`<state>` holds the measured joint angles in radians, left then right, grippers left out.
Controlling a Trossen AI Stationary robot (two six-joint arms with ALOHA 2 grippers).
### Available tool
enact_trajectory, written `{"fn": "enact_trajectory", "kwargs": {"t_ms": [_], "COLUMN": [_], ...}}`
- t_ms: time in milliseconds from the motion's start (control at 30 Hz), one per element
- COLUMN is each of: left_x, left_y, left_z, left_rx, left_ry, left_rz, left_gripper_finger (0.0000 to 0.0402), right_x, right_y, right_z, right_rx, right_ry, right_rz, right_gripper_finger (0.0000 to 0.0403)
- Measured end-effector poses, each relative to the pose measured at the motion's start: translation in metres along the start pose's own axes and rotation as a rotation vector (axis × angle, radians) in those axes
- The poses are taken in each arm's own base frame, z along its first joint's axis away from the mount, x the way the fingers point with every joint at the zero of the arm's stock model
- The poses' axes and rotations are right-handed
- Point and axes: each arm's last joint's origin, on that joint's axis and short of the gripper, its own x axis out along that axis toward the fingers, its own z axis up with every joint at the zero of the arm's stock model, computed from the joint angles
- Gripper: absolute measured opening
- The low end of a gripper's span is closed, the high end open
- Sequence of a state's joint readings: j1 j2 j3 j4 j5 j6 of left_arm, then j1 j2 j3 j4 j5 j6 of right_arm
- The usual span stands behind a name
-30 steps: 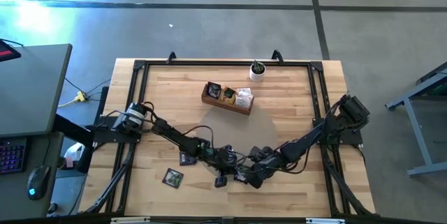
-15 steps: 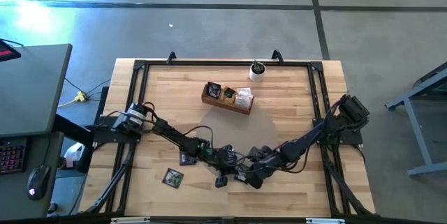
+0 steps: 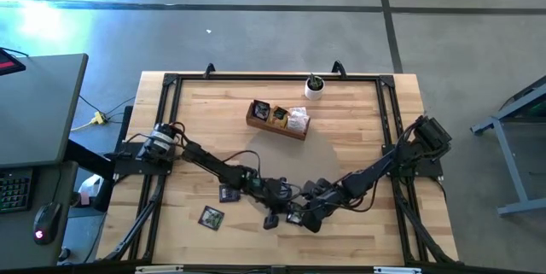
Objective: Pick & Place Tea
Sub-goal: Put the dark blue tea bag into the left section of the wooden organizer
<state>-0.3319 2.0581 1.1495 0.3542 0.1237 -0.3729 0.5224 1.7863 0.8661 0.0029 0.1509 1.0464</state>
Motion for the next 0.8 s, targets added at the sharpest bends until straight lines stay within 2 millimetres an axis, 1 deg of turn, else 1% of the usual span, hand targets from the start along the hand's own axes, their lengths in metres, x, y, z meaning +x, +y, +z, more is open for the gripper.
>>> {"fn": "enact_trajectory", "kwargs": {"t_ms": [133, 200, 267, 300, 333, 367, 433, 467, 533, 633, 733, 800], "left_x": [0.001, 0.001, 0.000, -0.003, -0.009, -0.019, -0.035, -0.043, -0.065, -0.097, -0.145, -0.171], "left_y": [-0.004, -0.005, 0.000, -0.001, -0.003, -0.007, -0.018, -0.022, -0.033, -0.045, -0.060, -0.067], "left_z": [0.005, 0.009, 0.012, 0.015, 0.020, 0.028, 0.050, 0.057, 0.060, 0.075, 0.082, 0.087], "left_rx": [-0.001, -0.011, -0.023, -0.028, -0.030, -0.028, -0.020, -0.020, -0.013, 0.006, 0.033, 0.040], "left_ry": [0.057, 0.093, 0.156, 0.183, 0.194, 0.187, 0.106, 0.087, 0.118, 0.074, 0.070, 0.039], "left_rz": [-0.035, -0.007, 0.038, 0.055, 0.077, 0.099, 0.096, 0.098, 0.131, 0.188, 0.296, 0.339], "left_gripper_finger": [0.0001, 0.0000, 0.0000, 0.0000, 0.0000, 0.0000, 0.0000, 0.0000, 0.0000, 0.0000, 0.0000, 0.0001], "right_x": [0.000, 0.000, 0.000, -0.001, -0.002, -0.003, -0.010, -0.013, -0.018, -0.023, -0.027, -0.028], "right_y": [0.000, 0.001, 0.004, 0.005, 0.006, 0.008, 0.011, 0.013, 0.014, 0.013, 0.010, 0.008], "right_z": [0.000, 0.001, 0.003, 0.003, 0.004, 0.006, 0.010, 0.013, 0.017, 0.023, 0.034, 0.044], "right_rx": [0.000, 0.002, -0.011, -0.025, -0.037, -0.049, -0.084, -0.101, -0.143, -0.198, -0.282, -0.336], "right_ry": [-0.001, -0.013, -0.029, -0.037, -0.048, -0.067, -0.122, -0.149, -0.205, -0.290, -0.399, -0.496], "right_rz": [0.002, 0.011, 0.035, 0.047, 0.058, 0.068, 0.076, 0.073, 0.055, -0.004, -0.087, -0.160], "right_gripper_finger": [0.0005, 0.0004, 0.0002, 0.0002, 0.0003, 0.0003, 0.0002, 0.0002, 0.0002, 0.0001, 0.0001, 0.0001]}}
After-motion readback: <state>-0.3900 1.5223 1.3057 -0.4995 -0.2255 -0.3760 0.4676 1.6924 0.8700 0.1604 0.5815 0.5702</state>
